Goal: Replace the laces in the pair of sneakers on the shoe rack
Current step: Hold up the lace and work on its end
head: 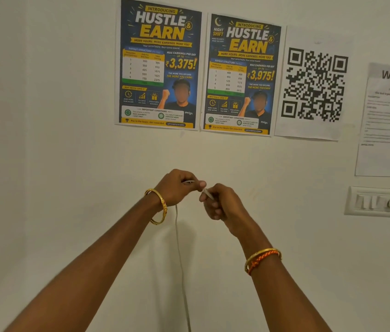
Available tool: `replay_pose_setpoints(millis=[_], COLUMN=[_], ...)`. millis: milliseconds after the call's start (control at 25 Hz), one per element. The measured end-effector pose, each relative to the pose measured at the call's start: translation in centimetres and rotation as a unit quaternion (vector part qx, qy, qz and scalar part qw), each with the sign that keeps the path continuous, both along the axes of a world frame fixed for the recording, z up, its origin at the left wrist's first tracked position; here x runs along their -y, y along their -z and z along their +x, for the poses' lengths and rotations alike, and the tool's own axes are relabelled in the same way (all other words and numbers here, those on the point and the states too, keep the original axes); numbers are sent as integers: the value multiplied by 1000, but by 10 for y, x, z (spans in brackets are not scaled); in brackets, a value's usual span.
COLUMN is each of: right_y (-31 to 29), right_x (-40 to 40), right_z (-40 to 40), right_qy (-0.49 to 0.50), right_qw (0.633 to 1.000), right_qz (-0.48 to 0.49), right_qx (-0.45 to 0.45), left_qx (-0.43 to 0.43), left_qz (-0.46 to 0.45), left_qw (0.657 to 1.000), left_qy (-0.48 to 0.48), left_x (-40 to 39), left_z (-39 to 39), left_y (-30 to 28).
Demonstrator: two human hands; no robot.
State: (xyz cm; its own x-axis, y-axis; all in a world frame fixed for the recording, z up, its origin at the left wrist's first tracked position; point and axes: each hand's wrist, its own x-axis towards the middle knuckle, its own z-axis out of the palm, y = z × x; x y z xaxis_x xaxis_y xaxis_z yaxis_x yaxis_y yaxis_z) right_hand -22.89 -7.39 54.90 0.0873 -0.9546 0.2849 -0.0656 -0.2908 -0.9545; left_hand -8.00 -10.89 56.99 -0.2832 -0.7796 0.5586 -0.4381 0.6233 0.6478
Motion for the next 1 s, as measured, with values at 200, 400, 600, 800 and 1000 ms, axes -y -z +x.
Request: replay_pose_setpoints(millis=[200,400,600,800,1000], right_y=[-14,-17,-6,16,6], right_x=[-4,2,12,3,-15], right_z=[0,6,6,0,-7], right_qy=[-150,-151,31,50,-110], right_qw=[951,886,947,998,985], right_qz=[75,43,-52,-9,45], right_qx=[261,436,316,22,126], left_qx=[-93,6,160,125,-60], left_qz=[100,166,63,-38,32], left_qw=[990,983,983,991,998], left_qy=[40,82,57,-14,-1], left_x=[1,-15,-35,-21,-1], left_z=[1,-8,-13,0,9], left_y=[14,24,13,-8,6])
